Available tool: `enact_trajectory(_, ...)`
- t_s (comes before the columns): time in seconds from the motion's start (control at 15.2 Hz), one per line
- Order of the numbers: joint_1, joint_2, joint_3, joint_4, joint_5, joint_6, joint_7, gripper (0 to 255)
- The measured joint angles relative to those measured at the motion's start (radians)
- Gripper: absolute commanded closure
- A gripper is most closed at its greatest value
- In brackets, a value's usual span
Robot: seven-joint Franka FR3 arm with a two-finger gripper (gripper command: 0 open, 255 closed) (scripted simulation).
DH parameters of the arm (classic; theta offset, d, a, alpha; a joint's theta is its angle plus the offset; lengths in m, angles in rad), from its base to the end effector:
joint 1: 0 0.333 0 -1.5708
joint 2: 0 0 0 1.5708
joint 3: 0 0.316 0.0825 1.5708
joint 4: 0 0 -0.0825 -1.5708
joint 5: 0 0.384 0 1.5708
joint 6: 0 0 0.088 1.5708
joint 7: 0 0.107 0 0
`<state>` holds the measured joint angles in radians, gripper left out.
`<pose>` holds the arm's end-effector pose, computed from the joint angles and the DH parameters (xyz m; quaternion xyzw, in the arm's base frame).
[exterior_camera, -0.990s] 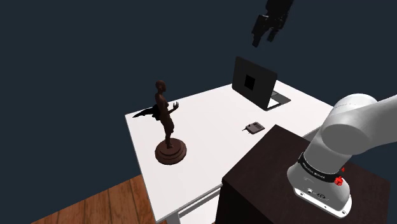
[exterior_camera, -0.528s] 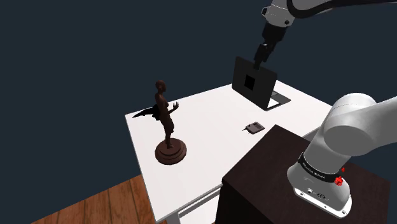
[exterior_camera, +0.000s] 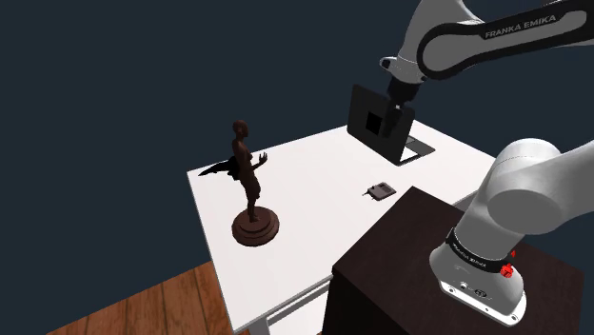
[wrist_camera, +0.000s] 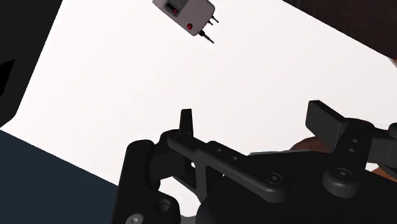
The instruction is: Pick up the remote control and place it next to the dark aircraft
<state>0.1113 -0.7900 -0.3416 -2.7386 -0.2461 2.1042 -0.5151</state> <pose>0.3205 -0.0822 0.4425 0.9694 0.2357 0.0683 0.0123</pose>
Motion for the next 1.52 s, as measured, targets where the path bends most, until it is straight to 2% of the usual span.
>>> enact_trajectory(0.4, 0.034, 0.118, -0.144, -0.093, -0.087, 0.177, -0.247, 0)
enact_trajectory(0.66, 0.077, 0.275, -0.264, -0.122, -0.134, 0.337, -0.426, 0)
enact_trajectory(0.86, 0.140, 0.416, -0.360, -0.121, -0.132, 0.460, -0.573, 0)
enact_trajectory(1.06, 0.232, 0.565, -0.466, -0.122, -0.071, 0.588, -0.754, 0)
enact_trajectory(1.12, 0.280, 0.622, -0.509, -0.116, -0.018, 0.628, -0.837, 0)
enact_trajectory(1.19, 0.333, 0.689, -0.552, -0.113, 0.072, 0.671, -0.950, 0)
enact_trajectory(1.25, 0.384, 0.773, -0.555, -0.099, 0.210, 0.710, -1.098, 0)
enact_trajectory(1.32, 0.387, 0.856, -0.518, -0.077, 0.408, 0.733, -1.274, 0)
enact_trajectory(1.39, 0.359, 0.907, -0.466, -0.068, 0.540, 0.755, -1.399, 0)
enact_trajectory(1.45, 0.319, 0.943, -0.412, -0.056, 0.629, 0.768, -1.482, 0)
enact_trajectory(1.52, 0.286, 0.968, -0.366, -0.048, 0.691, 0.779, -1.534, 0)
